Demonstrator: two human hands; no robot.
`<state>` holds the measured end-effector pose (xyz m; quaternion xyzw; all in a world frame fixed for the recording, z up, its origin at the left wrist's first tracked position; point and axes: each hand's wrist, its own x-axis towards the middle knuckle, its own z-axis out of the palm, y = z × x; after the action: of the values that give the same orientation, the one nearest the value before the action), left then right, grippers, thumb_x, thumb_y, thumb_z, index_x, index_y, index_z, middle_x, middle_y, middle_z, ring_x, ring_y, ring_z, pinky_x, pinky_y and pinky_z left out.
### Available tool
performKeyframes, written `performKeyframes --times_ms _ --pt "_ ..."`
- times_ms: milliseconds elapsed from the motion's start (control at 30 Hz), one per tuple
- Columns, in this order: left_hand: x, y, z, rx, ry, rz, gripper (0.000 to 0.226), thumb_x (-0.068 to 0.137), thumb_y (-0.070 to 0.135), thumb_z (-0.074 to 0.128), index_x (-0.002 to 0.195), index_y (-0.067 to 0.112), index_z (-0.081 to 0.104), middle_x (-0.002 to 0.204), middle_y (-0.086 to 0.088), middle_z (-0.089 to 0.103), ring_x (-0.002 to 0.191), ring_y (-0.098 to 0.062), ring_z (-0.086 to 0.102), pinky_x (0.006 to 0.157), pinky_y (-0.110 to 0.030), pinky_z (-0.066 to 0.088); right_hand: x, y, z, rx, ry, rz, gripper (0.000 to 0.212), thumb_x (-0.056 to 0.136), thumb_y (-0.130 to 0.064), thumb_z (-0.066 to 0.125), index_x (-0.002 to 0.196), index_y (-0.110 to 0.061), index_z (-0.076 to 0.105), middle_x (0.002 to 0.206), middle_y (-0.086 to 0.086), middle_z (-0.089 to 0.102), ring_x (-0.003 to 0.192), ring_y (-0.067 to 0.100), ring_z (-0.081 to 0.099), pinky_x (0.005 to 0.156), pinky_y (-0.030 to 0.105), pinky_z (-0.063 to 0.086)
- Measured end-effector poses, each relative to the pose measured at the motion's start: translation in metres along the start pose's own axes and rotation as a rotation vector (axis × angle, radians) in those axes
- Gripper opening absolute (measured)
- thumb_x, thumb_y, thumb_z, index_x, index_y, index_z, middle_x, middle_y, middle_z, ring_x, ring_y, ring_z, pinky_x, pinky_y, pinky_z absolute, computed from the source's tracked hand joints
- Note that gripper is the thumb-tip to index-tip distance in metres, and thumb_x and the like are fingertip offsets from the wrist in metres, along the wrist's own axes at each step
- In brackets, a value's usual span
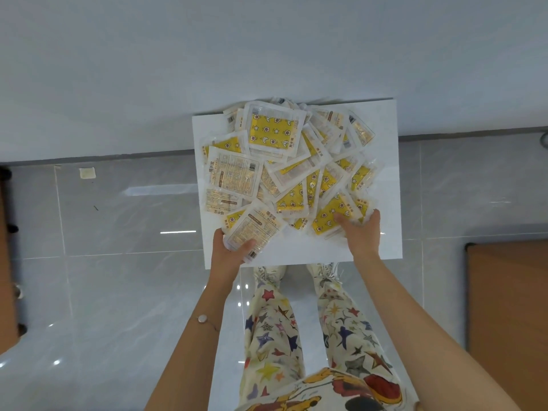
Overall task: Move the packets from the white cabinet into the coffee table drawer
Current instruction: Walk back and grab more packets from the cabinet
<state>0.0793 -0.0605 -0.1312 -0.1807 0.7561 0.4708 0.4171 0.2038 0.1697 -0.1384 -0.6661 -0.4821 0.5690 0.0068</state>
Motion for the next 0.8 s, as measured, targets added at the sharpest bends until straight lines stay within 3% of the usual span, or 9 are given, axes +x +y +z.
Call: performKeyframes --times_ms 67,167,267,333,467,567,667,800 --pt "-0.005 0.002 -0.001 -0.028 -0.005 0.008 0.05 0.08 0.008 0.074 0.121 0.014 0.047 0.117 -0.006 0.063 0.106 -0.023 0.063 0.084 -0.044 0.057 -0.002 0.0 -0.006 -0.023 -0.027 -0.019 0.047 0.081 -0.02 0.075 0.118 -0.017 0.047 0.114 -0.002 0.06 0.1 0.017 0.059 0.081 0.028 0.047" --pt "-0.017 0.009 -0.002 -0.08 -0.01 0.027 0.047 0.082 0.007 0.072 0.122 0.015 0.048 0.117 -0.005 0.063 0.105 -0.021 0.064 0.08 -0.04 0.058 -0.009 0.002 -0.024 0.025 -0.086 -0.009 0.03 0.086 -0.013 0.068 0.111 -0.015 0.051 0.104 0.0 0.062 0.094 0.019 0.059 0.067 0.021 0.045" --pt "-0.03 0.018 -0.001 -0.123 -0.037 0.044 0.042 0.085 0.009 0.069 0.122 0.016 0.049 0.118 -0.005 0.063 0.105 -0.023 0.064 0.078 -0.04 0.058 -0.016 -0.003 -0.046 0.039 -0.121 -0.002 0.021 0.084 -0.01 0.069 0.098 -0.016 0.054 0.096 -0.002 0.063 0.091 0.021 0.061 0.066 0.023 0.046" --pt "-0.043 0.027 0.0 -0.141 -0.056 0.061 0.039 0.086 0.01 0.067 0.121 0.017 0.05 0.116 -0.004 0.064 0.105 -0.022 0.065 0.075 -0.038 0.058 -0.025 -0.012 -0.061 0.05 -0.135 -0.001 0.022 0.083 -0.008 0.07 0.095 -0.022 0.056 0.097 -0.001 0.066 0.091 0.021 0.063 0.071 0.028 0.05" --pt "-0.079 0.053 0.003 -0.189 -0.067 0.108 0.034 0.087 0.01 0.066 0.115 0.024 0.053 0.114 -0.002 0.065 0.104 -0.023 0.065 0.078 -0.042 0.058 -0.049 -0.046 -0.084 0.104 -0.207 -0.019 0.032 0.083 -0.007 0.069 0.112 -0.017 0.058 0.107 0.006 0.069 0.1 0.027 0.066 0.085 0.042 0.054" --pt "-0.112 0.08 0.003 -0.271 -0.063 0.13 0.036 0.087 0.009 0.066 0.119 0.022 0.054 0.117 -0.005 0.065 0.106 -0.025 0.065 0.083 -0.047 0.057 -0.079 -0.087 -0.092 0.085 -0.288 -0.083 0.029 0.085 -0.008 0.068 0.11 -0.017 0.057 0.105 0.006 0.069 0.098 0.026 0.066 0.077 0.035 0.053" --pt "-0.152 0.109 -0.001 -0.378 -0.055 0.175 0.036 0.087 0.006 0.065 0.119 0.019 0.056 0.116 -0.005 0.067 0.104 -0.023 0.067 0.081 -0.042 0.057 -0.112 -0.129 -0.096 0.071 -0.345 -0.172 0.04 0.085 -0.009 0.069 0.121 -0.013 0.052 0.111 0.006 0.067 0.097 0.023 0.066 0.069 0.028 0.052" --pt "-0.207 0.14 -0.019 -0.493 0.013 0.235 0.029 0.087 0.007 0.064 0.112 0.021 0.056 0.114 -0.006 0.068 0.103 -0.025 0.067 0.075 -0.035 0.059 -0.161 -0.178 -0.094 0.063 -0.406 -0.302 0.05 0.085 -0.011 0.07 0.127 -0.021 0.045 0.114 0.002 0.064 0.099 0.018 0.065 0.072 0.024 0.053"
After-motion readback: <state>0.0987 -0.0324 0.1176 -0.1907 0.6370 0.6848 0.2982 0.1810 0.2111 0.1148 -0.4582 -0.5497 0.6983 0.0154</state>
